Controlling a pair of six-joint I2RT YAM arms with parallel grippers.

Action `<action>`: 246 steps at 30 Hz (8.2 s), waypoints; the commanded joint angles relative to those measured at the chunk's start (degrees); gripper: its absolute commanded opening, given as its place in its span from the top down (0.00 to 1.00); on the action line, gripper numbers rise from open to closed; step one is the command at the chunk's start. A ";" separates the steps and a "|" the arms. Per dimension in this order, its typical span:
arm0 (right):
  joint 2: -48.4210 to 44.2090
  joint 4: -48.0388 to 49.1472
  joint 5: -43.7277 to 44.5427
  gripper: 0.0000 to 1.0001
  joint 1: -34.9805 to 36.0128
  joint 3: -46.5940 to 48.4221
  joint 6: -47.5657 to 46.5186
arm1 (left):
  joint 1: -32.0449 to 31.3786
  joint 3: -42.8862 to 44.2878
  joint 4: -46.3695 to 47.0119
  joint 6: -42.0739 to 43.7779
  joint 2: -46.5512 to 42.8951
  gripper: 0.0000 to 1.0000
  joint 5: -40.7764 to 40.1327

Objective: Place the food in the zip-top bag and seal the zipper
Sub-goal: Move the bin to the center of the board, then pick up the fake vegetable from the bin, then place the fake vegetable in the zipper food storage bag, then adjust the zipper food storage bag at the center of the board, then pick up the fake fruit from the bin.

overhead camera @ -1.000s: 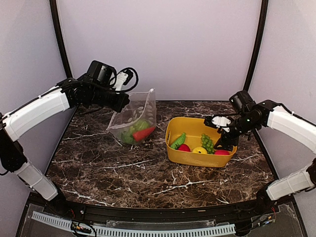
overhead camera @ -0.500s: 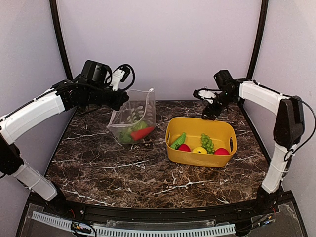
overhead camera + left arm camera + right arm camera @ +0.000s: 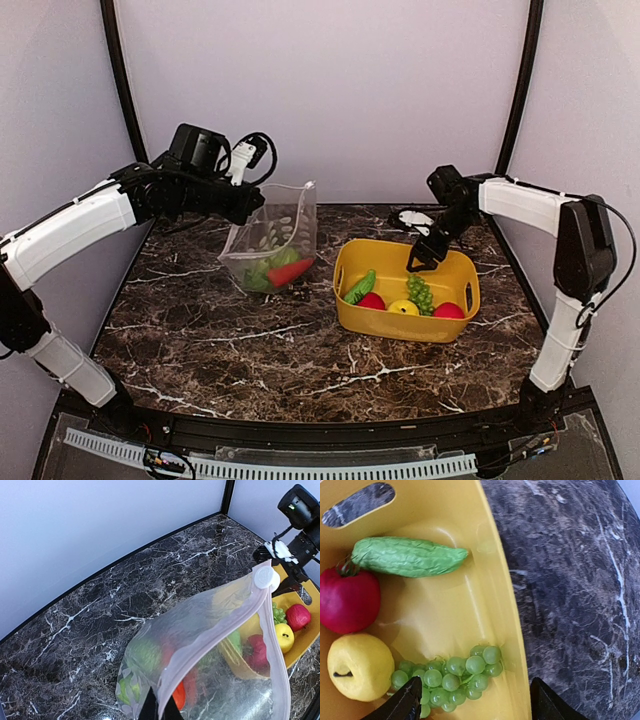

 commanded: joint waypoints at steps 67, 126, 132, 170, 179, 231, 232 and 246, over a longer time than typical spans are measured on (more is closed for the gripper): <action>-4.73 9.31 -3.53 0.52 31.87 -10.94 -8.43 | 0.40 0.08 -0.24 -1.62 2.40 0.99 0.97; 2.72 17.05 2.43 0.44 28.93 23.02 4.89 | 0.42 0.13 0.44 -3.60 0.07 0.99 2.82; 2.00 18.53 7.24 0.28 28.92 23.32 6.35 | 0.40 0.04 0.45 -3.71 0.34 0.99 2.85; 1.15 1.84 -5.19 0.28 34.73 30.32 -7.20 | 0.40 0.71 -0.69 -5.02 3.03 0.99 1.61; 7.75 3.87 0.06 0.32 37.71 32.03 -10.95 | 0.44 0.70 -0.75 -4.94 2.66 0.99 1.79; -7.48 2.80 -11.72 0.36 26.74 22.11 3.69 | 0.41 -0.41 0.21 0.21 -0.40 0.99 -6.27; -8.62 2.76 -11.95 0.36 25.74 20.33 3.63 | 0.40 -0.40 0.37 -0.06 -0.42 0.99 -6.66; -13.39 -0.26 -10.68 0.31 18.70 -9.70 -4.85 | 0.40 4.13 -8.64 -0.44 2.45 0.99 -4.83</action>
